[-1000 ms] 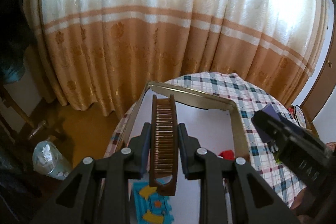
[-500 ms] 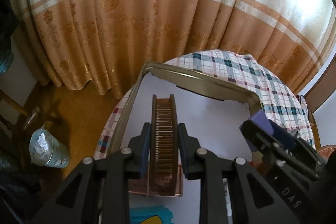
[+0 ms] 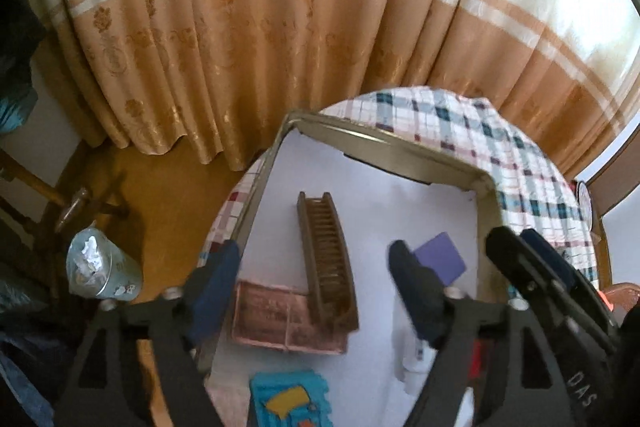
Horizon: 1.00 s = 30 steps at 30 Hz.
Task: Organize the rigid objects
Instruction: 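Carry the purple cube and brown rack into the tin tray and release both, then move the right gripper to the green lego block and close on it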
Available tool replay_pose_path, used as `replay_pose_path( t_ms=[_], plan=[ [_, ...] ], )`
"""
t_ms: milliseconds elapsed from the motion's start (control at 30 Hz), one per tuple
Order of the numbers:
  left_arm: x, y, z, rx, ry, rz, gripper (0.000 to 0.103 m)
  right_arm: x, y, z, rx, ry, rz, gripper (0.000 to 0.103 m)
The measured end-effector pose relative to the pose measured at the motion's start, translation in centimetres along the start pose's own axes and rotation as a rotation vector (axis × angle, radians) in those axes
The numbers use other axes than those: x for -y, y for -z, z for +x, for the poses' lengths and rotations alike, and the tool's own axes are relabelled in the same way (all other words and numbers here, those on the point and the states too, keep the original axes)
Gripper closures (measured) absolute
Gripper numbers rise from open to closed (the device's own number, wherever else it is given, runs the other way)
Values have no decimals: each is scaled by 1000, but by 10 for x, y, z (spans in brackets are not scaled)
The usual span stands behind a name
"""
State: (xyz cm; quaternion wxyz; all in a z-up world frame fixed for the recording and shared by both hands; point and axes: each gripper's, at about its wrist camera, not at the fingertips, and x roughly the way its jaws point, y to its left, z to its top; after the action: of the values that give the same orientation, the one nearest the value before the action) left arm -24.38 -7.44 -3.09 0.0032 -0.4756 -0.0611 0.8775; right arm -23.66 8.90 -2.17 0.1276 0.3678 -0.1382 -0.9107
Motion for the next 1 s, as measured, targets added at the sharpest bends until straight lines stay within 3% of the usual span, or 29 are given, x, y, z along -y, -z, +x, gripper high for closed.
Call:
replay_pose_path(
  t_ms=[100, 400, 633, 1000],
  plan=[
    [4, 9, -18, 74, -21, 6, 6, 2, 4, -21, 49, 3, 11, 40],
    [31, 52, -55, 186, 20, 80, 6, 26, 31, -83, 201, 98, 57, 34],
    [68, 91, -73, 300, -24, 216, 6, 53, 61, -118, 268, 226, 71, 33],
    [120, 131, -60, 252, 9, 270, 6, 102, 91, -142, 292, 396, 77, 33]
  ],
)
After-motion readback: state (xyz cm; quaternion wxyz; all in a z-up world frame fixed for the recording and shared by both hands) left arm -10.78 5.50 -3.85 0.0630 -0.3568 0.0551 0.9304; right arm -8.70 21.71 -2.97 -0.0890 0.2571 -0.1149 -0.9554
